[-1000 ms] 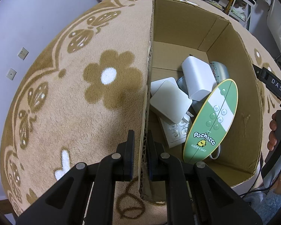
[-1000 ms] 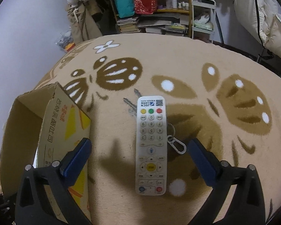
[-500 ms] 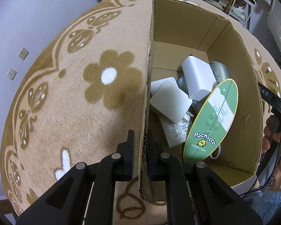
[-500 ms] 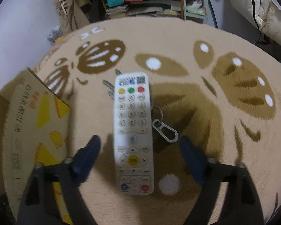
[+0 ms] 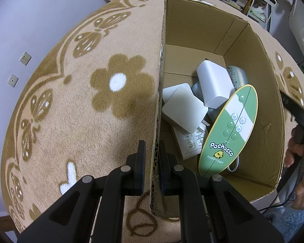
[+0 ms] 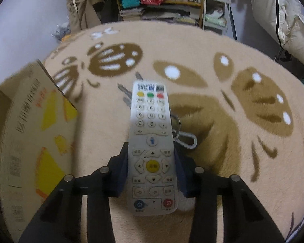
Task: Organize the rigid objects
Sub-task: 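Grasp the white remote by its end with the right gripper, then carry the white remote into the box and open the right gripper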
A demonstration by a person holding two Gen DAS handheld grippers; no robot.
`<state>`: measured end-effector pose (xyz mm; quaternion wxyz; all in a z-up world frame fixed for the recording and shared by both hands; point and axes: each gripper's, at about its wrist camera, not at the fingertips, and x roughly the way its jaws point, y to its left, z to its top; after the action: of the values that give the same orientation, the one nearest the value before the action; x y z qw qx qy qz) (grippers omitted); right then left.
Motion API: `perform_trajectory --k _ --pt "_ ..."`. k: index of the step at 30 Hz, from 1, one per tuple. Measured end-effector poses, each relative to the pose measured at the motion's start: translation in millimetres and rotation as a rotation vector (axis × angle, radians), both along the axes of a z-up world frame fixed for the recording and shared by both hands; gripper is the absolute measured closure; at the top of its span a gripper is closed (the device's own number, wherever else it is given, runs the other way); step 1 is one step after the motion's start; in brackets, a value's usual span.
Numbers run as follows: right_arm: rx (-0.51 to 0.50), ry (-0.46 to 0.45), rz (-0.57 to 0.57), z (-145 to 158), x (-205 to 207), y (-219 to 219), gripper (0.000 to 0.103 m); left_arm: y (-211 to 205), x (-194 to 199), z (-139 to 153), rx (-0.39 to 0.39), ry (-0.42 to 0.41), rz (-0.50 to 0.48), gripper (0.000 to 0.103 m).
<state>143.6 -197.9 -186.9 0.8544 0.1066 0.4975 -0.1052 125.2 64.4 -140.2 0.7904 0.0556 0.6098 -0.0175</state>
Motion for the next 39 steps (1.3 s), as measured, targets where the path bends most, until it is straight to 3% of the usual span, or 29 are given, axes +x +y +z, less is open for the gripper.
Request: perform_trajectory --k 9,11,12,17,21,31,34,39 --pt "0.011 -0.136 0.089 61.4 -1.9 22.4 0.063 0.0 -0.3 0.0 0.001 0.000 0.000 0.092" --pt "0.013 -0.182 0.097 75.9 -2.8 28.7 0.083 0.0 -0.3 -0.1 0.001 0.000 -0.001 0.092" --pt "0.003 -0.195 0.089 83.5 -3.2 32.5 0.084 -0.1 -0.3 0.0 0.001 0.000 -0.001 0.092" --pt "0.015 -0.217 0.166 90.6 -0.4 53.6 0.085 0.0 -0.5 -0.3 0.002 -0.001 -0.001 0.092" --pt "0.014 -0.238 0.152 97.0 -3.3 53.9 0.085 -0.1 -0.3 -0.5 -0.001 0.001 0.000 0.092" --pt "0.062 -0.401 0.232 154.6 -24.8 66.7 0.085 0.6 1.4 0.1 -0.007 0.002 0.001 0.092" --pt "0.094 -0.406 0.286 154.7 -24.5 82.4 0.085 0.6 1.4 0.1 -0.009 0.003 0.002 0.092" --pt "0.111 -0.341 0.345 131.1 -15.6 105.5 0.084 0.7 1.3 0.0 -0.007 0.003 0.001 0.092"
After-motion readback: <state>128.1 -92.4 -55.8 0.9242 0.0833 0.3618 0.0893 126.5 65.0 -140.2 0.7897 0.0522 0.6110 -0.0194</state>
